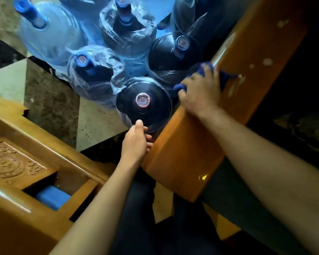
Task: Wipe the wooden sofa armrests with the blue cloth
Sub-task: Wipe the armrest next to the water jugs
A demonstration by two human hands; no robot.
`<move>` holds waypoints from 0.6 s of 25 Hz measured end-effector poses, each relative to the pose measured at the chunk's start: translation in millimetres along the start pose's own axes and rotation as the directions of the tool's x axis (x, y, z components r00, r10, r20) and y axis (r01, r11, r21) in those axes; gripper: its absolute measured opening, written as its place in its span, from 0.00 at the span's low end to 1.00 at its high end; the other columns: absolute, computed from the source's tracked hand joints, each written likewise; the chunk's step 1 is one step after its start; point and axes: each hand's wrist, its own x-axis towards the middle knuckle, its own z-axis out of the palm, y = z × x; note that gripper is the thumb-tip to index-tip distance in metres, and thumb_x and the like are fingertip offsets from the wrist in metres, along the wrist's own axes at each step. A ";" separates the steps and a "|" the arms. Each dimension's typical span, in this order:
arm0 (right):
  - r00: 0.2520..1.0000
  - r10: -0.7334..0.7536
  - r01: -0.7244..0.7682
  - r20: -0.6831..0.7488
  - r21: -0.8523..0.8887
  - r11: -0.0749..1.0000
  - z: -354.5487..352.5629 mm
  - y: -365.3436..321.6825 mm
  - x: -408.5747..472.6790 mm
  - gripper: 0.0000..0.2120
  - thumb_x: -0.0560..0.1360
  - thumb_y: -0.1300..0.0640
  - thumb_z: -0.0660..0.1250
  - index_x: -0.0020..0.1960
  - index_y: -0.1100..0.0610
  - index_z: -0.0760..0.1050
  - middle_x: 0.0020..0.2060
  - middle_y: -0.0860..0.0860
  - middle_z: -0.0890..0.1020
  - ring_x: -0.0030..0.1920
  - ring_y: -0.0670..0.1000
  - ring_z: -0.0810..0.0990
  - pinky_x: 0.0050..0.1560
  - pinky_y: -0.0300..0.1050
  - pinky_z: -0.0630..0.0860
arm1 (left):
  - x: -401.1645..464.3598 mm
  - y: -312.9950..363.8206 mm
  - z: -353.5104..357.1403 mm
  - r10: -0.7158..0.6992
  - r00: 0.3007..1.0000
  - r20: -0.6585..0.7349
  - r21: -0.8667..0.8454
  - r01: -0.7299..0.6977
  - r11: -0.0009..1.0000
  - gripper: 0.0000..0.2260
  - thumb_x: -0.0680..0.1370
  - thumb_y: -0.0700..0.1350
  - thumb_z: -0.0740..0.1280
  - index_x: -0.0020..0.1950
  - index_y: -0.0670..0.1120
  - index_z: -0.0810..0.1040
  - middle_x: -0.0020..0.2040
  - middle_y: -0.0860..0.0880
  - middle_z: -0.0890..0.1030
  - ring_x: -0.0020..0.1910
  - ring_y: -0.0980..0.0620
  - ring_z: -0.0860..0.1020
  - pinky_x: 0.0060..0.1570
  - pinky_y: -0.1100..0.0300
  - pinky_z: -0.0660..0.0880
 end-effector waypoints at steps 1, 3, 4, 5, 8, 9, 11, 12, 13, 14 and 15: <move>0.999 -0.043 0.043 0.018 0.006 0.999 5.2 -21.0 -29.2 0.21 0.74 0.44 0.60 0.57 0.53 0.84 0.56 0.56 0.84 0.71 0.63 0.69 0.79 0.64 0.54 | 0.6 -0.6 -3.6 -0.012 1.000 -0.019 -0.005 0.012 1.000 0.23 0.75 0.66 0.52 0.47 0.49 0.76 0.45 0.41 0.82 0.39 0.42 0.82 0.43 0.42 0.80; 0.974 -0.221 0.215 0.052 0.094 0.972 20.5 -68.5 -106.8 0.20 0.74 0.42 0.63 0.52 0.54 0.85 0.48 0.56 0.85 0.63 0.63 0.75 0.78 0.64 0.56 | 4.6 -4.1 -15.0 -0.023 0.997 -0.079 0.007 0.024 1.000 0.21 0.80 0.62 0.52 0.46 0.49 0.75 0.46 0.41 0.81 0.42 0.41 0.81 0.47 0.42 0.80; 0.941 -0.326 0.309 0.093 0.154 0.938 27.8 -88.4 -144.3 0.20 0.74 0.40 0.63 0.51 0.53 0.84 0.48 0.55 0.85 0.61 0.62 0.76 0.78 0.63 0.57 | 7.6 -4.1 -20.7 -0.055 0.995 -0.085 -0.031 0.053 0.998 0.21 0.82 0.60 0.52 0.46 0.47 0.76 0.45 0.40 0.81 0.41 0.43 0.80 0.45 0.46 0.79; 0.913 -0.397 0.373 0.100 0.195 0.907 32.3 -100.3 -171.5 0.19 0.76 0.39 0.64 0.52 0.52 0.84 0.49 0.54 0.85 0.62 0.62 0.77 0.79 0.62 0.57 | 11.1 -2.2 -25.8 -0.105 0.993 -0.057 -0.079 0.100 0.992 0.23 0.83 0.59 0.51 0.46 0.45 0.77 0.44 0.40 0.81 0.38 0.44 0.79 0.40 0.50 0.76; 0.914 -0.399 0.404 -0.070 0.211 0.890 45.6 -87.1 -180.0 0.15 0.78 0.41 0.66 0.54 0.50 0.84 0.54 0.51 0.85 0.67 0.60 0.78 0.78 0.62 0.61 | 23.3 10.6 -34.1 -0.158 0.982 0.104 -0.068 0.165 0.984 0.26 0.84 0.59 0.50 0.46 0.42 0.80 0.38 0.42 0.83 0.35 0.46 0.80 0.37 0.56 0.74; 0.934 -0.337 0.355 -0.119 0.213 0.910 44.8 -71.0 -168.1 0.14 0.79 0.42 0.66 0.56 0.49 0.84 0.58 0.51 0.85 0.70 0.61 0.76 0.78 0.64 0.62 | 25.7 16.9 -30.7 -0.138 0.979 0.150 -0.040 0.146 0.989 0.27 0.84 0.59 0.51 0.47 0.42 0.80 0.37 0.43 0.84 0.36 0.45 0.81 0.38 0.55 0.75; 0.966 -0.146 0.194 -0.214 0.224 0.955 37.9 -24.0 -128.5 0.18 0.80 0.41 0.63 0.63 0.47 0.81 0.70 0.52 0.79 0.76 0.65 0.68 0.78 0.67 0.59 | 26.4 33.8 -7.4 -0.073 0.970 0.233 0.030 0.068 0.997 0.26 0.83 0.60 0.53 0.48 0.43 0.82 0.38 0.45 0.86 0.41 0.44 0.83 0.44 0.53 0.78; 0.966 -0.045 0.104 -0.254 0.226 0.969 32.7 1.2 -100.2 0.20 0.81 0.40 0.60 0.68 0.47 0.78 0.74 0.53 0.75 0.78 0.67 0.64 0.78 0.69 0.57 | 25.3 41.8 3.3 -0.043 0.966 0.255 0.056 0.030 0.998 0.25 0.82 0.61 0.54 0.49 0.45 0.83 0.42 0.45 0.87 0.45 0.43 0.84 0.49 0.49 0.79; 0.958 0.073 -0.001 -0.278 0.251 0.968 26.2 30.0 -69.1 0.22 0.82 0.39 0.58 0.72 0.46 0.75 0.77 0.53 0.71 0.79 0.68 0.61 0.78 0.70 0.56 | 24.4 51.6 18.8 -0.007 0.959 0.284 0.084 -0.018 0.996 0.25 0.80 0.64 0.55 0.51 0.46 0.83 0.46 0.45 0.87 0.48 0.43 0.84 0.53 0.45 0.79; 0.938 0.203 -0.118 -0.279 0.293 0.949 17.3 54.8 -38.7 0.24 0.82 0.38 0.56 0.75 0.45 0.70 0.79 0.53 0.67 0.80 0.68 0.59 0.78 0.70 0.54 | 23.4 62.2 33.8 0.030 0.948 0.318 0.125 -0.073 0.989 0.26 0.77 0.66 0.55 0.53 0.49 0.83 0.50 0.46 0.86 0.51 0.44 0.84 0.57 0.41 0.78; 0.911 0.321 -0.223 -0.258 0.345 0.912 8.7 72.9 -14.6 0.25 0.83 0.38 0.53 0.77 0.44 0.67 0.81 0.53 0.64 0.80 0.67 0.56 0.78 0.70 0.53 | 22.3 73.6 47.3 0.067 0.936 0.346 0.157 -0.128 0.979 0.28 0.74 0.69 0.54 0.56 0.51 0.82 0.52 0.47 0.86 0.53 0.46 0.83 0.60 0.40 0.76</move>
